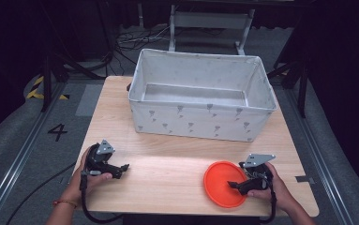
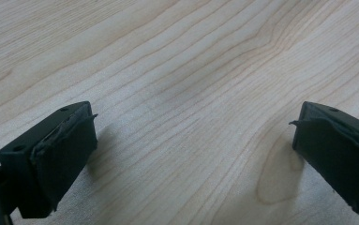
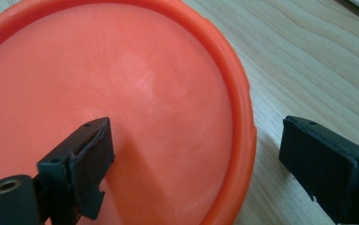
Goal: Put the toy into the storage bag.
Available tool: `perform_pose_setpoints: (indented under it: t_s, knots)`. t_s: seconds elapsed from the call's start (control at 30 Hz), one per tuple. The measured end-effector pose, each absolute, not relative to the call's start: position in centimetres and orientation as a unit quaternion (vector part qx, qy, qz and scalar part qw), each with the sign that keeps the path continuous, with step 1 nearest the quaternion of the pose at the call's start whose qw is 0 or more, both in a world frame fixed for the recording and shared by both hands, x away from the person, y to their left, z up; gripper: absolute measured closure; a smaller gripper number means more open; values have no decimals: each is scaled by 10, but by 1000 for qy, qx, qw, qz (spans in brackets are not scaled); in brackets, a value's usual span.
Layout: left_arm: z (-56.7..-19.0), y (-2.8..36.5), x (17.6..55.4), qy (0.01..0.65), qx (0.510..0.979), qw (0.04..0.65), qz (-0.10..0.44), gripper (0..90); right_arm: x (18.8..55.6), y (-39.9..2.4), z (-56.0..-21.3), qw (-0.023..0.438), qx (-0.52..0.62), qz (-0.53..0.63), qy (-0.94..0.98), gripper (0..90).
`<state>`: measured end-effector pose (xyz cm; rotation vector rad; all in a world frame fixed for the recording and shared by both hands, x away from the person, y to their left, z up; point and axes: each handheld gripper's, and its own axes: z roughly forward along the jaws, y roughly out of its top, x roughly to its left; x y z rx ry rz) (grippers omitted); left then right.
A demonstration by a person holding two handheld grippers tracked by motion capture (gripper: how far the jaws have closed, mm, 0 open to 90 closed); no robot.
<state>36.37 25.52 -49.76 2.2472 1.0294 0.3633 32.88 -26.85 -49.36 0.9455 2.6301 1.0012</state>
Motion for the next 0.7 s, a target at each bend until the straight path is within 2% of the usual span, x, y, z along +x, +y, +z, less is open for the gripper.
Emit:
perform_pose_setpoints:
  t_s: [0.13, 0.27, 0.4, 0.5, 0.57, 0.7]
  knots:
    - [-498, 255, 364, 391, 853, 316, 138, 4, 327, -266, -491, 79, 300, 348, 884, 262]
    - [-498, 255, 364, 392, 853, 317, 137, 3, 329, -263, -490, 78, 307, 346, 883, 312]
    - [-498, 255, 363, 393, 852, 318, 136, 4, 337, -266, -487, 70, 329, 348, 875, 497]
    - [-498, 255, 363, 393, 852, 318, 136, 5, 341, -268, -486, 62, 331, 348, 875, 536]
    - [-498, 255, 363, 392, 852, 318, 137, 6, 344, -270, -484, 60, 338, 352, 871, 622]
    - [-498, 255, 363, 392, 852, 318, 136, 5, 350, -277, -482, 37, 338, 358, 870, 681]
